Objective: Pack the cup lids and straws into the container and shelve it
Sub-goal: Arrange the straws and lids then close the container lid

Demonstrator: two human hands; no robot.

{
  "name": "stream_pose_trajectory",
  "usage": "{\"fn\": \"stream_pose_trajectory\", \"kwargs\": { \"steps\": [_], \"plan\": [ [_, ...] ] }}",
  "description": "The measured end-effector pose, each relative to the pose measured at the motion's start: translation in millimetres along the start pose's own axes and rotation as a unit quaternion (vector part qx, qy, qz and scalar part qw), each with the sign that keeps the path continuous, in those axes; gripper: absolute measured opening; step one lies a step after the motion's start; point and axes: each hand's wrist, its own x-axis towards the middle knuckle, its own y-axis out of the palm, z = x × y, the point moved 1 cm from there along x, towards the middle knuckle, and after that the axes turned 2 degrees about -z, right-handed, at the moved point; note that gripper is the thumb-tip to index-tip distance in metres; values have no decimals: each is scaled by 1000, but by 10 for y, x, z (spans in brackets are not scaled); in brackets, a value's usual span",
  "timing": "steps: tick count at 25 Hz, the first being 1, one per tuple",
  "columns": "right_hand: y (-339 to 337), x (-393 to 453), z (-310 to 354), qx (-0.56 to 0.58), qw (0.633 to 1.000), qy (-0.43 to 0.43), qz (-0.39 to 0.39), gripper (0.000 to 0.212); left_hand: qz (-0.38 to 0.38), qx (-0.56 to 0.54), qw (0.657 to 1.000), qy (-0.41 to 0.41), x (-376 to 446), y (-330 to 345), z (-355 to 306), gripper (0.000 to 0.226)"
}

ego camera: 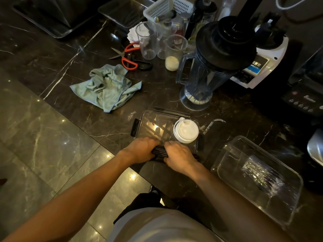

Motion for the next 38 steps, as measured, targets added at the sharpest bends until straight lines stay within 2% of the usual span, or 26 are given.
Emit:
{"fn": "stream_pose_trajectory", "kwargs": {
  "steps": [6, 10, 16, 22, 26, 29, 33, 38],
  "plan": [
    [-295, -81, -60, 12, 999, 15, -34, 37, -18, -7, 1000, 0, 121, -278, -183, 25],
    [-598, -268, -271, 5, 997, 49, -64, 36, -19, -18, 999, 41, 333, -475, -520, 16],
    [-850, -929, -878, 66, 984, 151, -68, 33, -9, 15, 988, 154, 683, -490, -1269, 14],
    [-874, -1670, -1464, 90, 961, 256, -54, 19, 25, 59, 977, 202, 1035, -273, -2060, 6],
    [-676, -2022, -1712, 102, 946, 301, -68, 31, 61, 68, 971, 223, 1128, -39, -2486, 14],
    [-471, -2174, -1809, 117, 939, 314, -74, 27, 84, 82, 966, 232, 1172, 151, -2661, 5],
    [-277, -2237, -1907, 140, 938, 309, -77, 30, 108, 87, 964, 228, 1220, 376, -2703, 7],
    [-177, -2114, -1963, 114, 951, 282, -61, 23, 137, 139, 962, 190, 1269, 535, -2601, 31]
  ]
}}
